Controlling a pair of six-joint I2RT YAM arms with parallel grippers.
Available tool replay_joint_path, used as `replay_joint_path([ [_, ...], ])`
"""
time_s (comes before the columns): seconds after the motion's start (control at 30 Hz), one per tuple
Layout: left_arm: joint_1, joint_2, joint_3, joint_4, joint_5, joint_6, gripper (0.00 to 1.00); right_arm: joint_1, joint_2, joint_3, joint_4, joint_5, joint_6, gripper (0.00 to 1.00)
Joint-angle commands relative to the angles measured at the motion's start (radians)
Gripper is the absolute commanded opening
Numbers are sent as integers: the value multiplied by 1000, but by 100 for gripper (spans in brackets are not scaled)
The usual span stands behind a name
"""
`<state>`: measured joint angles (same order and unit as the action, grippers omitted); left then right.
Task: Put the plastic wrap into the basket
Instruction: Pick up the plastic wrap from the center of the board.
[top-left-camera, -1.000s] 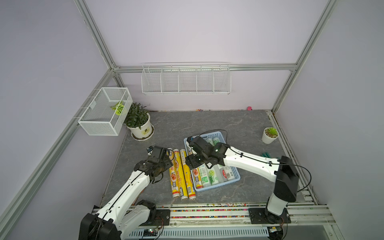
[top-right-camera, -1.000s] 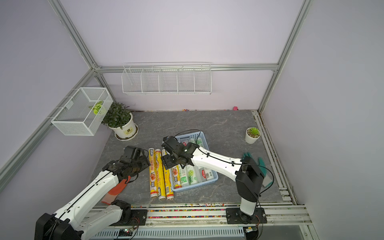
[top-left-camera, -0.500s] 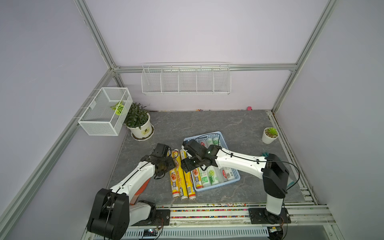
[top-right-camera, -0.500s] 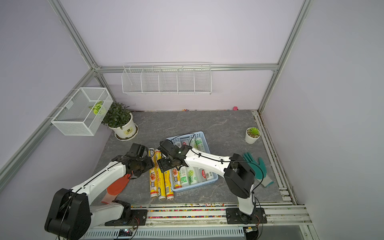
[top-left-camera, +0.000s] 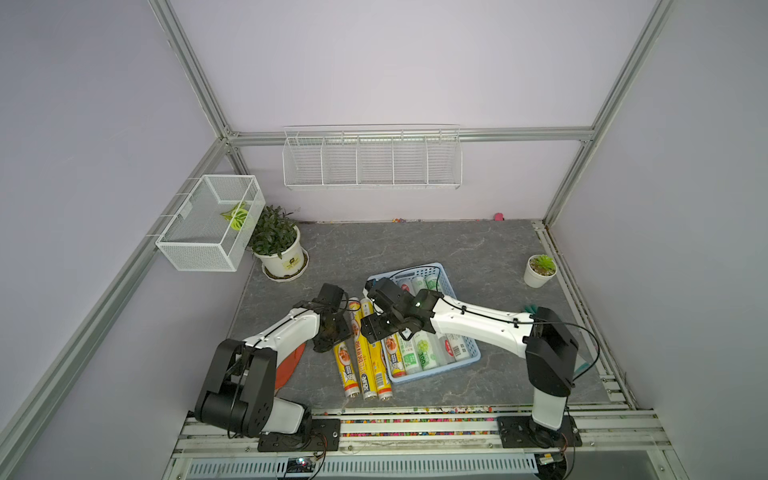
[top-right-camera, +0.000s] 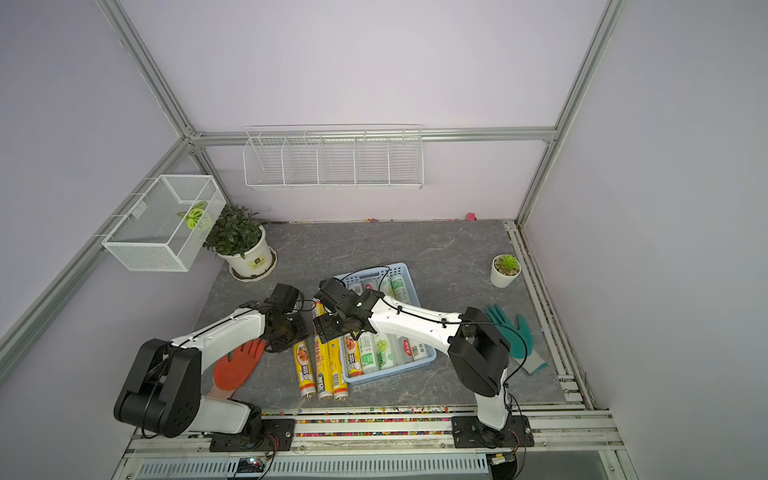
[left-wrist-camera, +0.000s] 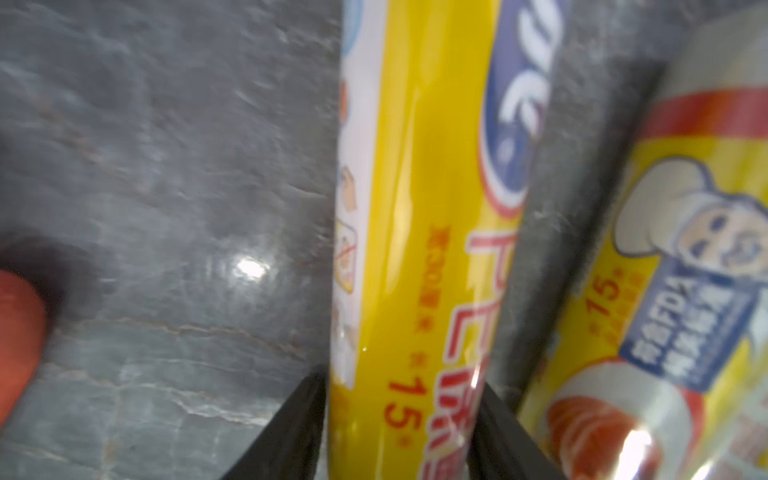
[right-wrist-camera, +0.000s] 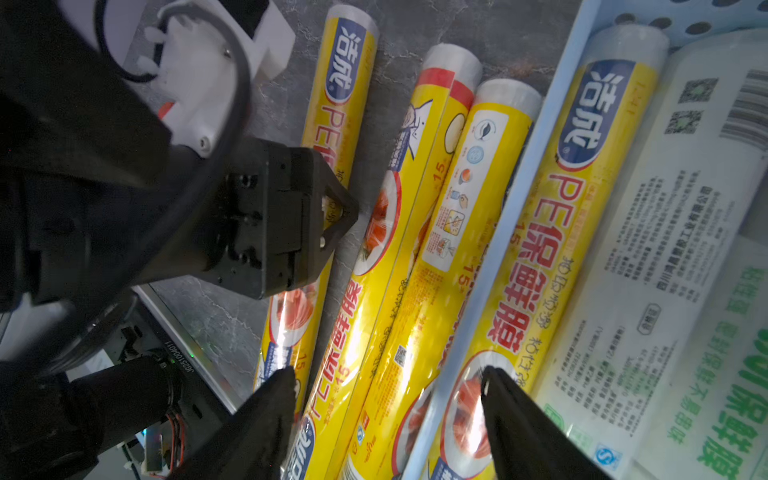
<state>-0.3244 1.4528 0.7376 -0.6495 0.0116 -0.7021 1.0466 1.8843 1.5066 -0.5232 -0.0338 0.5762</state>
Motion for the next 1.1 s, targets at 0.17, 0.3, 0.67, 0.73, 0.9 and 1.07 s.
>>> replay_joint_path([
  [0.17,5,87,32,-57,-62,-5,39,-2,-30,-6,-7,63,13,76],
  [0.3,4,28,62,-117,-89,-11,29,-7,-57,-19,-14,102,20,76],
  [0.67,-11,-237,311,-279,-23,95,16,-29,-220,-145,-13,325,92,76],
  [0.73,-18,-257,335,-244,37,85,15,-44,-258,-176,-12,352,103,77],
  [0.9,-116,-253,382,-67,171,27,15,-111,-376,-290,32,348,132,77],
  [1.07,-233,-144,451,110,250,-57,15,-209,-503,-423,54,335,172,78],
])
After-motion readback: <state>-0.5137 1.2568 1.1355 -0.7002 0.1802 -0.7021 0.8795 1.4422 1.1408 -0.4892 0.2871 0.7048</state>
